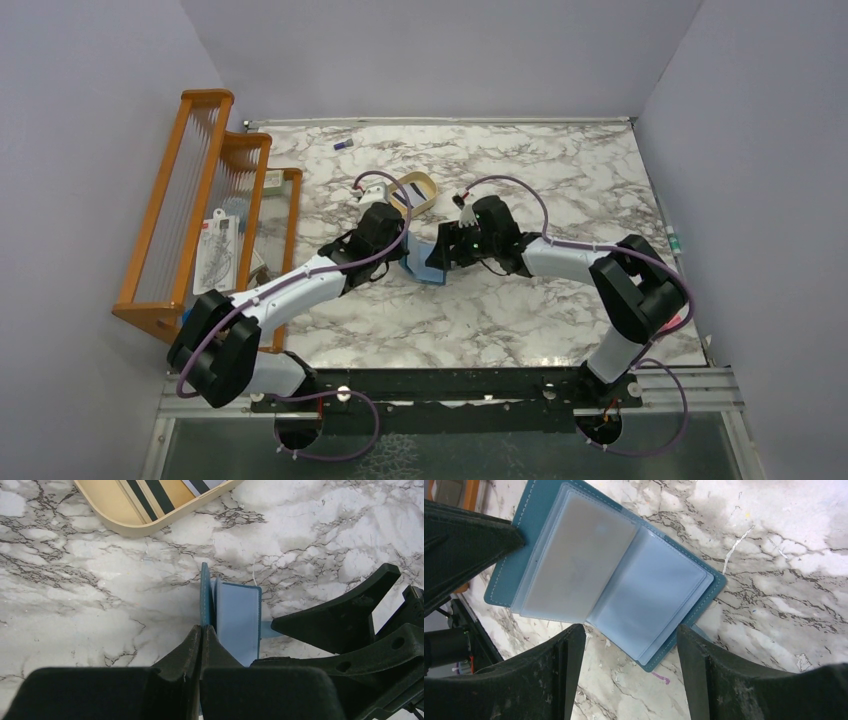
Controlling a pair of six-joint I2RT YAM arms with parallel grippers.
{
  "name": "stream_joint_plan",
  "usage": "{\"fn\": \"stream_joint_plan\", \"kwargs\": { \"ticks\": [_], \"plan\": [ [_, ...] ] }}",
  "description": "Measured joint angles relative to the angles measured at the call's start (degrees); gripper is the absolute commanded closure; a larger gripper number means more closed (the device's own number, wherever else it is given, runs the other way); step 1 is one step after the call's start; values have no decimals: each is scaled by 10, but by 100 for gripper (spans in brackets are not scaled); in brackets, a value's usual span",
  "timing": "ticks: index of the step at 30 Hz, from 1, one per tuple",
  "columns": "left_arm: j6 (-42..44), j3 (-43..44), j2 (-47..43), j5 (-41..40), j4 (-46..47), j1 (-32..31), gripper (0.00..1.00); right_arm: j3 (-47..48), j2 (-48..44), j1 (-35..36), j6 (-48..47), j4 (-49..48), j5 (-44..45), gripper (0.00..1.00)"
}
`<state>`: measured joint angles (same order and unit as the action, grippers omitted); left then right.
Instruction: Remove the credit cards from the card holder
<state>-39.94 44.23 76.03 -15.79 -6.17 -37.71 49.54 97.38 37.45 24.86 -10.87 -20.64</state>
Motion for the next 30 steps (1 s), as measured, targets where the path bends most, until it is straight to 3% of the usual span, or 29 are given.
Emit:
{"fn": "stream_joint_plan", "kwargs": {
  "ticks": [16, 26, 30],
  "plan": [
    [26, 14, 21, -24, -16, -14, 100, -12, -8, -7, 12, -13, 11, 27],
    [22, 5, 38, -27, -3, -14, 100, -69, -125, -8, 19, -57, 54, 24],
    [11, -23, 61, -27, 26, -14, 100, -57, -120, -9, 25, -78, 36, 24]
  ]
}}
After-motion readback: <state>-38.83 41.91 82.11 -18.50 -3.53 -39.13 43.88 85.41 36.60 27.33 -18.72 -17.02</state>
